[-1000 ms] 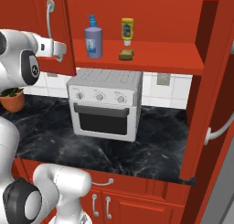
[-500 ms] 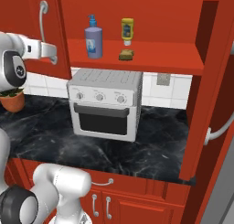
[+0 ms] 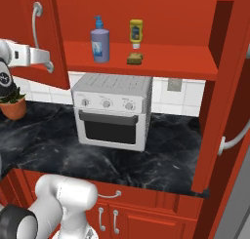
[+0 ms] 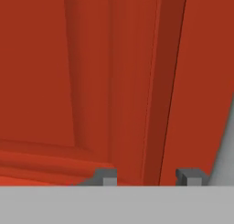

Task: Pick the soap dispenser and sponge from the cabinet and place them on the counter.

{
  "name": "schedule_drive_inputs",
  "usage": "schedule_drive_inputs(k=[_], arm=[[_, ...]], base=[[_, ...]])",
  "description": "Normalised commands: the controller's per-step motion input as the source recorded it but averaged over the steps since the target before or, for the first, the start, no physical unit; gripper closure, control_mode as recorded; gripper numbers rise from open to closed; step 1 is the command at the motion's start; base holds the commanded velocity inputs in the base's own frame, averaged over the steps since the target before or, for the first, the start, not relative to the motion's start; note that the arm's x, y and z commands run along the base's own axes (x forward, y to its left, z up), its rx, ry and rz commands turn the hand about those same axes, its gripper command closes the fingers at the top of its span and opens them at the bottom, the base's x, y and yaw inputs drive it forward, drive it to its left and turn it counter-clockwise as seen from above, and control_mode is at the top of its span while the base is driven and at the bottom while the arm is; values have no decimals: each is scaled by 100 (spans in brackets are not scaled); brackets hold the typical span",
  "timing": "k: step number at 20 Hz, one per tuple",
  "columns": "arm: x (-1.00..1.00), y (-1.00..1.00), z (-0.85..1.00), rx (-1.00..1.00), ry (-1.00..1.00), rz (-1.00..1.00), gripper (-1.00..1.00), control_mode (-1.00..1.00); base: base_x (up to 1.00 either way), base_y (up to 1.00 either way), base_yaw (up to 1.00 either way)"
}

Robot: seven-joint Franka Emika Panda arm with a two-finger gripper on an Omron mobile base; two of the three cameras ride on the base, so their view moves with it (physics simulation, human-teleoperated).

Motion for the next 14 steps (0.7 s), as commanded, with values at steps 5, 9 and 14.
schedule_drive_inputs(k=[5, 9, 14], arm=[[-17, 100, -55, -1, 1, -5, 100, -100], [-18, 100, -54, -1, 1, -5, 100, -100], [-19, 100, -55, -1, 1, -5, 100, -100]], base=[[0, 0, 0], [0, 0, 0], [0, 0, 0]])
